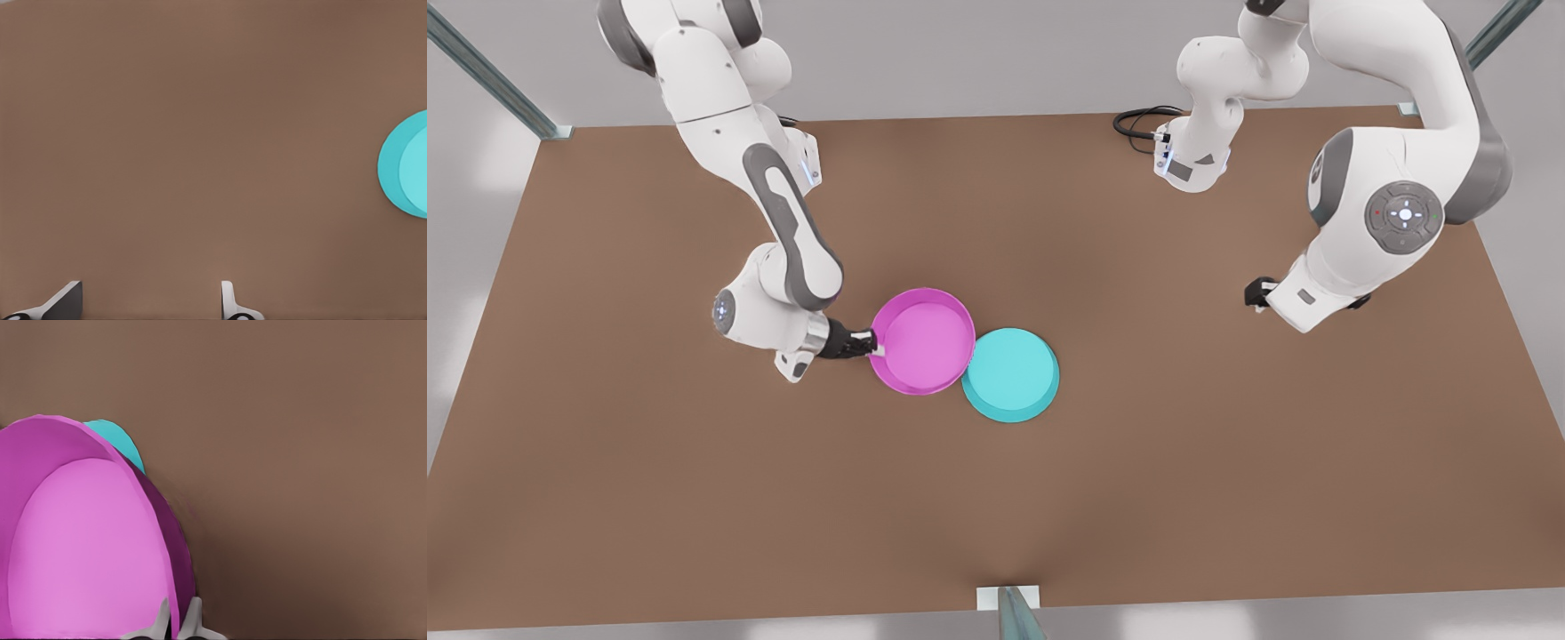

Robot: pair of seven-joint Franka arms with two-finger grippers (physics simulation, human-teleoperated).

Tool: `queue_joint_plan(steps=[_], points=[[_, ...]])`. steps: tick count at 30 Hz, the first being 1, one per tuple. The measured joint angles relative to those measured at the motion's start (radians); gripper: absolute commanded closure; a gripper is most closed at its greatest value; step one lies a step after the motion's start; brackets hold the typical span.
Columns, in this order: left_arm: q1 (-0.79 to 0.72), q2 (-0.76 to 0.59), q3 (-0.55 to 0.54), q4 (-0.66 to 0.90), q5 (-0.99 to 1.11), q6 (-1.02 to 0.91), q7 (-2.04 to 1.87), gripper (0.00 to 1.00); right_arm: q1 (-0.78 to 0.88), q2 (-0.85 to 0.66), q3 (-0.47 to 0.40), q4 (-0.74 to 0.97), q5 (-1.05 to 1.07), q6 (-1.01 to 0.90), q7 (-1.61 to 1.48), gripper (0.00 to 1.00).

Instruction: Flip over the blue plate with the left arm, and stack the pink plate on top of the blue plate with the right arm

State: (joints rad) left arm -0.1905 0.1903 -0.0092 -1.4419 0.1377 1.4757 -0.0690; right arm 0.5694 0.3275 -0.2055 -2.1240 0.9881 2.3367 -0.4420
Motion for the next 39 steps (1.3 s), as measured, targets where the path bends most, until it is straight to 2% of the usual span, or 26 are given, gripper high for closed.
queue_joint_plan(steps=[9,15,16,17,19,20,25,28,30,31,32,35,36,37,38,39], points=[[0.0,0.006,0.0,0.002,0.0,0.002,0.0,0.0,0.196,0.161,-0.004,0.184,0.131,0.13,0.197,0.79],[0.0,0.008,0.0,0.002,0.0,0.003,0.0,0.0,0.219,0.24,-0.004,0.274,0.139,0.167,0.25,0.79],[0.0,0.008,0.0,0.002,0.0,0.003,0.0,0.0,0.219,0.241,-0.005,0.276,0.138,0.166,0.248,0.74],[0.0,0.008,0.0,0.002,0.0,0.003,0.0,0.0,0.217,0.24,-0.006,0.276,0.134,0.162,0.249,0.48],[0.0,0.008,0.0,0.002,0.0,0.005,0.0,0.0,0.219,0.24,-0.006,0.275,0.121,0.167,0.257,0.08],[0.0,0.009,0.0,0.002,0.0,0.006,0.0,0.0,0.219,0.24,-0.006,0.275,0.12,0.167,0.258,0.0],[0.0,0.009,0.0,0.002,0.0,0.008,0.0,0.0,0.217,0.204,-0.016,0.263,0.114,0.16,0.239,0.0],[0.001,0.009,-0.001,0.003,0.0,0.008,0.0,0.0,0.173,0.024,-0.038,0.118,0.107,0.152,0.133,0.0],[0.0,0.009,-0.002,0.007,0.0,0.009,0.001,0.0,0.054,-0.087,-0.037,0.044,0.079,0.127,0.105,0.0],[0.0,0.009,-0.003,0.009,-0.002,0.008,0.002,0.0,-0.017,-0.129,-0.037,0.035,0.003,0.057,0.103,0.0],[0.0,0.009,-0.003,0.009,-0.004,0.008,0.002,0.0,-0.123,-0.158,-0.033,0.057,-0.227,-0.051,0.105,0.0],[0.0,0.009,-0.003,0.009,-0.007,0.008,0.002,0.0,-0.411,-0.239,0.08,0.167,-0.868,-0.327,0.114,0.0],[0.0,0.009,-0.004,0.009,-0.007,0.008,0.002,0.0,-0.478,-0.228,0.08,0.313,-0.969,-0.547,0.156,0.0],[-0.001,0.009,-0.005,0.009,-0.007,0.008,0.002,0.0,-0.513,-0.226,0.081,0.421,-1.049,-0.7,0.323,0.0],[-0.002,0.009,-0.005,0.009,-0.006,0.008,0.002,0.0,-0.493,-0.229,0.082,0.496,-1.066,-0.773,0.437,0.0],[-0.001,0.009,-0.005,0.009,-0.005,0.008,0.002,0.0,-0.443,-0.234,0.079,0.527,-1.043,-0.764,0.445,0.0]])
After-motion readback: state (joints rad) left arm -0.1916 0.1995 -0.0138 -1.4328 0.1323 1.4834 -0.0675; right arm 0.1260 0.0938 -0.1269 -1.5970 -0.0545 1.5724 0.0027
